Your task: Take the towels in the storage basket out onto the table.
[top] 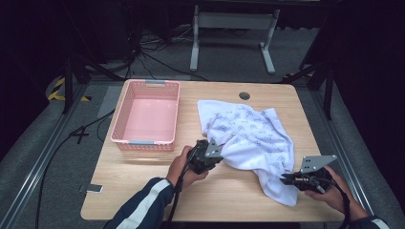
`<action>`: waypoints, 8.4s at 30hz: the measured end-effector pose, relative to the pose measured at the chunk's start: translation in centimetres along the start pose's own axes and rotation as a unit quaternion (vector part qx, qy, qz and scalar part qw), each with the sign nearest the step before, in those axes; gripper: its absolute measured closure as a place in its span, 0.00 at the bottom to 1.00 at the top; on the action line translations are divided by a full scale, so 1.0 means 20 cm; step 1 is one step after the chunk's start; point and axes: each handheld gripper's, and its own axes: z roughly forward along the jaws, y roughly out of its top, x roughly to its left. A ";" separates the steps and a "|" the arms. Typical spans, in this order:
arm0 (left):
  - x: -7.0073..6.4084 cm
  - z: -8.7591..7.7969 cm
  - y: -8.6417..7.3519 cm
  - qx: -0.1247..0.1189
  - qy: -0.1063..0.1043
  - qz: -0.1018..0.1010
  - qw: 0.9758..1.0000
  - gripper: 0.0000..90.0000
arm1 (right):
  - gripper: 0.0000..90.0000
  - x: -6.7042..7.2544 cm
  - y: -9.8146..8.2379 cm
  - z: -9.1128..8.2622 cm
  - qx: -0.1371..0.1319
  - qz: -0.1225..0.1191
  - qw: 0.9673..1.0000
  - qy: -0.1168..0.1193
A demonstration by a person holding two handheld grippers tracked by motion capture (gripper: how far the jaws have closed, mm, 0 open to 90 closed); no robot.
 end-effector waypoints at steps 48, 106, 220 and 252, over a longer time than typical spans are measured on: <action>0.21 0.17 -0.13 0.069 0.048 -0.051 0.995 0.86 | 0.66 -0.61 -0.07 0.18 0.007 0.186 0.953 -0.241; -0.10 -0.01 -0.21 0.034 -0.066 -0.059 0.996 0.45 | 0.65 0.11 0.23 0.23 -0.039 -0.039 0.997 0.049; -0.03 0.06 -0.20 0.057 -0.110 -0.058 0.991 0.61 | 0.70 -1.06 0.27 0.25 0.037 0.117 0.914 -0.386; 0.60 0.63 0.18 0.001 0.097 -0.149 0.984 0.64 | 0.93 -0.78 0.15 0.37 0.023 0.156 0.948 -0.278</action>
